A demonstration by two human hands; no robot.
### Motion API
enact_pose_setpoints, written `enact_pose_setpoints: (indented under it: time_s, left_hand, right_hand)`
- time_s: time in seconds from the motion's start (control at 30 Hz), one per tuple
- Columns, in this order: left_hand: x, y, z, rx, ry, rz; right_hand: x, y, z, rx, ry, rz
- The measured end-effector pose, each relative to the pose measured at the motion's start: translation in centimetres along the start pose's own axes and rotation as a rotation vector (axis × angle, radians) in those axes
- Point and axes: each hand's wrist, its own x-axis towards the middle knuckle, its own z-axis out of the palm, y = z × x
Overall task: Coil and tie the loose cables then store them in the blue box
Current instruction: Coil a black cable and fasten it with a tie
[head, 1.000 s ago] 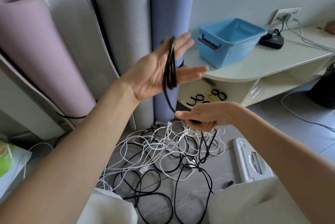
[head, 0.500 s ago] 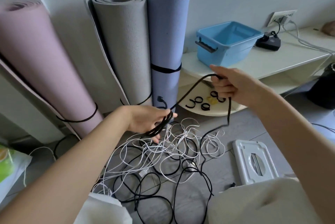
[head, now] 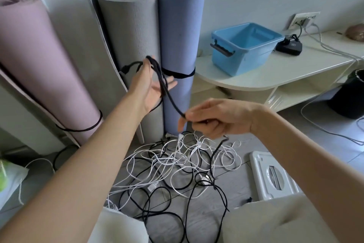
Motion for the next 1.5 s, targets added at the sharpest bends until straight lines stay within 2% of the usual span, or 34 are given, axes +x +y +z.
enact_pose_setpoints:
  time_s: [0.1,0.17,0.27,0.4,0.5,0.63,0.7,0.83,0.87,1.0,1.1,1.2,1.27,1.33,1.4,1.5]
  left_hand:
    - [-1.7,0.7,1.8,-0.154,-0.263,-0.017]
    - [-2.9,0.5,2.6,-0.150,-0.451,-0.131]
    - [-4.6,0.1,2.7,0.144,-0.699,-0.316]
    - [-5.0,-0.6,0.2,0.480,-0.878,-0.570]
    - [-4.6,-1.1,-1.6,0.673,-0.830,-0.682]
    - [-3.6,-2.1,-3.0,0.686,-0.707,-0.769]
    - [-2.9,-2.4,-3.4,0.698,-0.621,-0.751]
    - [-1.3,-3.6,-4.2,0.860,-0.441,-0.576]
    - [-1.1,-3.8,-4.1,0.835,-0.387,-0.514]
    - [-0.2,-3.7,-2.7,0.479,-0.155,-0.268]
    - [1.1,-2.9,-1.8,0.221,-0.033,-0.109]
    - [0.4,-1.8,-0.3,0.032,-0.119,-0.084]
    - [-0.5,-1.4,1.1,-0.088,-0.225,-0.101]
    - [-1.5,-1.1,2.4,-0.112,-0.334,-0.143]
    - [-2.5,-0.8,3.0,-0.028,-0.464,-0.234]
    - [-3.9,-0.6,2.6,0.264,-0.755,-0.456]
  right_hand:
    - [0.8,1.0,-0.1,-0.106,0.030,0.153]
    - [0.9,1.5,-0.5,-0.228,0.129,0.284]
    - [0.3,2.1,-1.5,-0.442,0.351,0.399]
    - [-1.2,1.9,-2.8,-0.533,0.600,0.361]
    - [-2.2,1.3,-3.3,-0.389,0.685,0.214]
    - [-1.8,0.8,-3.4,-0.185,0.762,0.054]
    - [-1.6,0.7,-3.5,-0.005,0.729,-0.016]
    - [-1.6,-0.2,-3.2,0.238,0.520,-0.126]
    - [-1.7,-0.5,-2.9,0.262,0.445,-0.152]
    - [-2.2,-0.9,-1.9,0.269,0.141,-0.219]
    - [-1.2,-0.3,-1.1,0.212,-0.039,-0.158]
    - [0.3,0.7,-0.5,0.056,-0.088,-0.021]
    - [0.8,1.2,-0.1,-0.100,-0.036,0.095]
    - [0.8,1.8,-0.2,-0.224,0.030,0.214]
    - [0.8,2.2,-0.6,-0.307,0.117,0.312]
    - [0.6,3.0,-1.4,-0.453,0.265,0.414]
